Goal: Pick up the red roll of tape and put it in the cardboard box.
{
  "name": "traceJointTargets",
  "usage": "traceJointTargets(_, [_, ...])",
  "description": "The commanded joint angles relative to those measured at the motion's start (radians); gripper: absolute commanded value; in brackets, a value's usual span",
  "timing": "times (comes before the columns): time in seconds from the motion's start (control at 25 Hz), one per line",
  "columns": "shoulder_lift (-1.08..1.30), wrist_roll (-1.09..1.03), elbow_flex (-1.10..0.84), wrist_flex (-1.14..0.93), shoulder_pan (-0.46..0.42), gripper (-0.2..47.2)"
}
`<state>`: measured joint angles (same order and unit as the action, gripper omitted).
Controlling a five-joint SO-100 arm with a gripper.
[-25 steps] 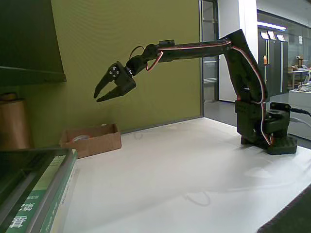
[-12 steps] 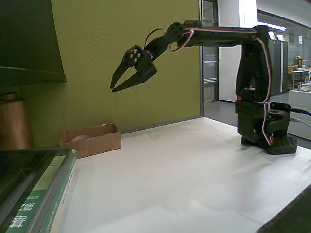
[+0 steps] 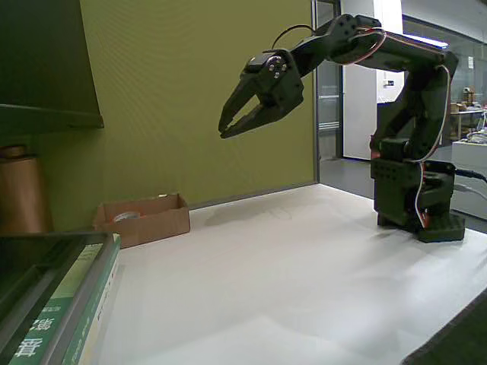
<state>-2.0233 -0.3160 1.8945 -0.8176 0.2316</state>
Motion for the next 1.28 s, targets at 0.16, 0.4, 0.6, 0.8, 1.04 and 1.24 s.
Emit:
traceJointTargets(0.16, [-0.239,-0.009,0.178,-0.023,-0.029,0.1])
traceJointTargets(0.4, [-0.457,-0.014,0.422,-0.094,-0.091,0.1])
traceJointTargets(0.6, [-0.637,0.014,0.607,-0.11,-0.161,0.1])
traceJointTargets(0.8, [-0.792,0.034,0.778,-0.14,-0.238,0.1])
traceJointTargets(1.04, [-0.98,0.058,0.937,-0.183,-0.327,0.1])
traceJointTargets(1.24, [-1.1,0.071,1.019,-0.236,-0.376,0.1])
